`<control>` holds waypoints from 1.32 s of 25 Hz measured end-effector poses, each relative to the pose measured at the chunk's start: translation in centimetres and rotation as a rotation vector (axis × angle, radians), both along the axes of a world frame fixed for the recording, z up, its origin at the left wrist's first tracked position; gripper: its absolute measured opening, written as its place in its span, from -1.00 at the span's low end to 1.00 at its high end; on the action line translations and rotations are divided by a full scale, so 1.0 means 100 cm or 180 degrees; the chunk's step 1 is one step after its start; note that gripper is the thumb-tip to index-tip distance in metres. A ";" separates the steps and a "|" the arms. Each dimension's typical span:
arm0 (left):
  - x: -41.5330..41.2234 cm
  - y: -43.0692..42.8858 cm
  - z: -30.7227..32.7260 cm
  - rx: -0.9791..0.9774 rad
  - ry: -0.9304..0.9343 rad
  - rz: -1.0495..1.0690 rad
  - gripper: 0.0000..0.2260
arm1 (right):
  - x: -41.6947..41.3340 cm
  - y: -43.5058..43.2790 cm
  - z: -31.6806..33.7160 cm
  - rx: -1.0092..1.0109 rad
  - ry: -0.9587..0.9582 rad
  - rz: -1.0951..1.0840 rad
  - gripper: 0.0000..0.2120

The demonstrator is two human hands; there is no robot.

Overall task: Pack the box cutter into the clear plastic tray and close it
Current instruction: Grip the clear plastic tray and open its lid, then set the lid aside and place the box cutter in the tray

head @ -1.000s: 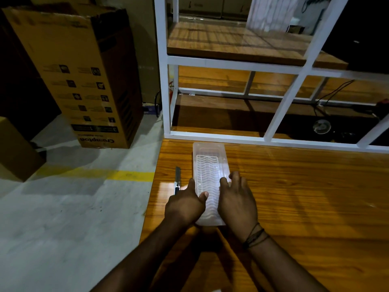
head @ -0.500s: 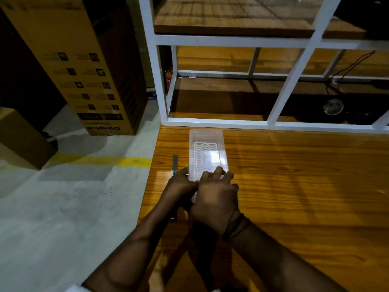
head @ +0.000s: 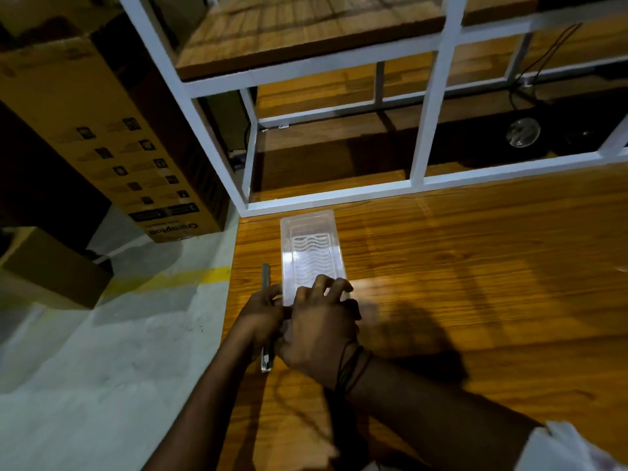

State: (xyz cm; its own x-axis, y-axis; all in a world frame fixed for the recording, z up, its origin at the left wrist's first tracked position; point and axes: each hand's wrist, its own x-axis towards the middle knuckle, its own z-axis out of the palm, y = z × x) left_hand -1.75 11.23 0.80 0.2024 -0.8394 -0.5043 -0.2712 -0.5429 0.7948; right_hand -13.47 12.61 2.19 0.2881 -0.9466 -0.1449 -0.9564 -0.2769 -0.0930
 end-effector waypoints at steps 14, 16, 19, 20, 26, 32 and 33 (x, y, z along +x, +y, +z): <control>-0.019 0.003 0.018 0.0078 0.0613 0.0272 -0.60 | -0.045 -0.016 0.035 0.0756 -0.1190 0.0196 0.00; -0.025 0.005 0.016 0.0100 -0.0092 -0.0031 -0.77 | -0.052 -0.021 0.036 0.1226 -0.1806 -0.0057 -0.01; -0.028 0.008 0.005 -0.0016 -0.1077 -0.0168 -0.77 | -0.082 -0.036 0.041 0.1573 -0.2886 -0.0479 -0.34; -0.028 0.010 0.003 -0.0058 -0.1212 -0.0164 -0.72 | -0.096 -0.040 0.042 0.1582 -0.3049 -0.0642 -0.44; -0.032 0.022 0.003 -0.0358 -0.1184 -0.0125 -0.72 | -0.143 -0.031 -0.001 0.1049 -0.2920 -0.1665 -0.38; -0.019 0.033 0.001 -0.0570 -0.1176 -0.0214 -0.75 | -0.141 -0.017 -0.037 0.0453 -0.2276 -0.1825 -0.21; -0.016 0.035 -0.001 -0.0631 -0.1178 -0.0266 -0.75 | -0.139 -0.015 -0.043 0.0300 -0.1887 -0.1792 -0.25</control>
